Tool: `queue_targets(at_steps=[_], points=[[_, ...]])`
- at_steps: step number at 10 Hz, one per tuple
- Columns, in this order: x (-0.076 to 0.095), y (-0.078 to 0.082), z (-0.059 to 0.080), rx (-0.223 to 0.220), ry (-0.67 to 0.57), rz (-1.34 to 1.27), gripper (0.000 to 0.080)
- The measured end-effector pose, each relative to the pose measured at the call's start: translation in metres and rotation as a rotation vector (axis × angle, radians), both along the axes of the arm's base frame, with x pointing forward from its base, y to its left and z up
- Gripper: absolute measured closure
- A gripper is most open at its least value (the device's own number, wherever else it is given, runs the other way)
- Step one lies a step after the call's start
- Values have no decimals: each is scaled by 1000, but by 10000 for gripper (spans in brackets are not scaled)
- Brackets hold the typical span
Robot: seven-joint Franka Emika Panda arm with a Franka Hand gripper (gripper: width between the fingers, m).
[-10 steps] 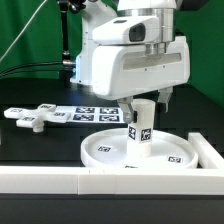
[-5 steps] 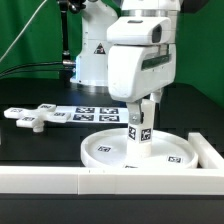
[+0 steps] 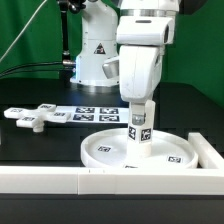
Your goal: Assemble round table
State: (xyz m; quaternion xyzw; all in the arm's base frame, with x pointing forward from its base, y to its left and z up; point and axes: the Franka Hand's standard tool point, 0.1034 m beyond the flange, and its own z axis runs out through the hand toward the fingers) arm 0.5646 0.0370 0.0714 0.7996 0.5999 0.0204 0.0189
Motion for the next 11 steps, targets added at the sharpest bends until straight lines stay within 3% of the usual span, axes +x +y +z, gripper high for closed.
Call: queue_targets(at_steps=[2, 6, 11], points=[[-1, 0, -1, 0, 3, -7, 394], [-1, -1, -1, 3, 4, -55, 393], [-4, 3, -3, 38, 4, -692, 392]])
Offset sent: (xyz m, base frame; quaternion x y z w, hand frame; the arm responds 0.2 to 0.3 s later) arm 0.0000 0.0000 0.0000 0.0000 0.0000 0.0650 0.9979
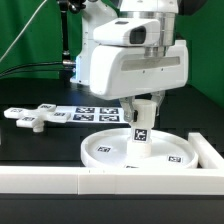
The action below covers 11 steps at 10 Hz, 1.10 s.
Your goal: Assemble round table
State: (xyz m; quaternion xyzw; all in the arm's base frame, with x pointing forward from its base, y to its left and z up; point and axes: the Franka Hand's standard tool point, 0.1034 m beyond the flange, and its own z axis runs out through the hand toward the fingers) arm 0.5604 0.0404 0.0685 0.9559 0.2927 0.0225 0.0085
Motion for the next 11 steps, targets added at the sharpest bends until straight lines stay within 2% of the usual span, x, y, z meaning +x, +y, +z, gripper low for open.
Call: queue_targets(at_steps=[5, 6, 8, 11], points=[[0, 0, 0, 16, -4, -300, 392], [0, 0, 0, 25, -2, -398, 392], [-3, -1, -1, 64, 6, -764, 392], [-3, 0, -1, 75, 15, -1024, 392]])
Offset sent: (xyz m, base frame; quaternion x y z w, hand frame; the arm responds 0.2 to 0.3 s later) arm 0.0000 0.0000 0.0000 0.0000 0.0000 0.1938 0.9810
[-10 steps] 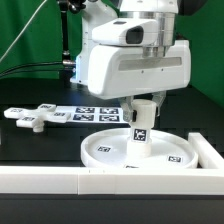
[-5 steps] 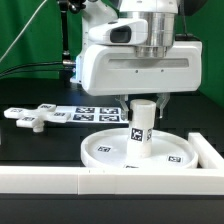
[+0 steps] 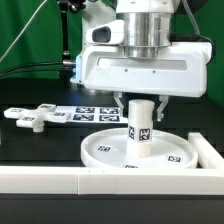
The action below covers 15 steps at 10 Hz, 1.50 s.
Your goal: Assemble round table
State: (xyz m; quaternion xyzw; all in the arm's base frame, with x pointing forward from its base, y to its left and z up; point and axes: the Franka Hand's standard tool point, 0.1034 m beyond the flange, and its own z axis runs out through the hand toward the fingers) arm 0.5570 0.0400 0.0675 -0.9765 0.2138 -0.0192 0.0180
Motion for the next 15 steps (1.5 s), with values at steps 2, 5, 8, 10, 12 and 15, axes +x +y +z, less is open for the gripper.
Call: queue_targets(at_steps=[2, 5, 8, 10, 12, 15], points=[[0, 0, 0, 31, 8, -256, 392], [1, 1, 0, 43, 8, -485, 392], [1, 1, -1, 37, -1, -364, 202], [2, -1, -1, 22, -11, -98, 161], [2, 2, -1, 14, -16, 63, 152], [1, 4, -1, 4, -24, 294, 151]])
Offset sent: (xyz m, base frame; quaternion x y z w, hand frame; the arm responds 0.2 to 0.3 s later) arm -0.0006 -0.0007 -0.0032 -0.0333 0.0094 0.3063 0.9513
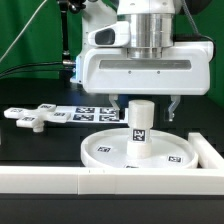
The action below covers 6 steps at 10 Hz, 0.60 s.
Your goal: Assemble round table
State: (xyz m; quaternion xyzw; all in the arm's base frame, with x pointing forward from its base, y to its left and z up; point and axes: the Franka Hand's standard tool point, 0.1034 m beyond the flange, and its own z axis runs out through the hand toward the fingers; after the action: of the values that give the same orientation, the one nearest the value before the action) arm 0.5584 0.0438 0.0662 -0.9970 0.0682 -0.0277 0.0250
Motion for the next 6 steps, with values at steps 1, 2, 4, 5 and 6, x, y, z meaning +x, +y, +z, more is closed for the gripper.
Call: queue_targets(at_steps=[1, 2, 4, 5, 6], points=[[0, 0, 0, -3, -3, 57, 151], [0, 0, 0, -7, -5, 108, 151], [-1, 1, 0, -34, -6, 315, 151], [-2, 3, 0, -32, 9, 367, 151], [-3, 3, 0, -41, 19, 487, 151]])
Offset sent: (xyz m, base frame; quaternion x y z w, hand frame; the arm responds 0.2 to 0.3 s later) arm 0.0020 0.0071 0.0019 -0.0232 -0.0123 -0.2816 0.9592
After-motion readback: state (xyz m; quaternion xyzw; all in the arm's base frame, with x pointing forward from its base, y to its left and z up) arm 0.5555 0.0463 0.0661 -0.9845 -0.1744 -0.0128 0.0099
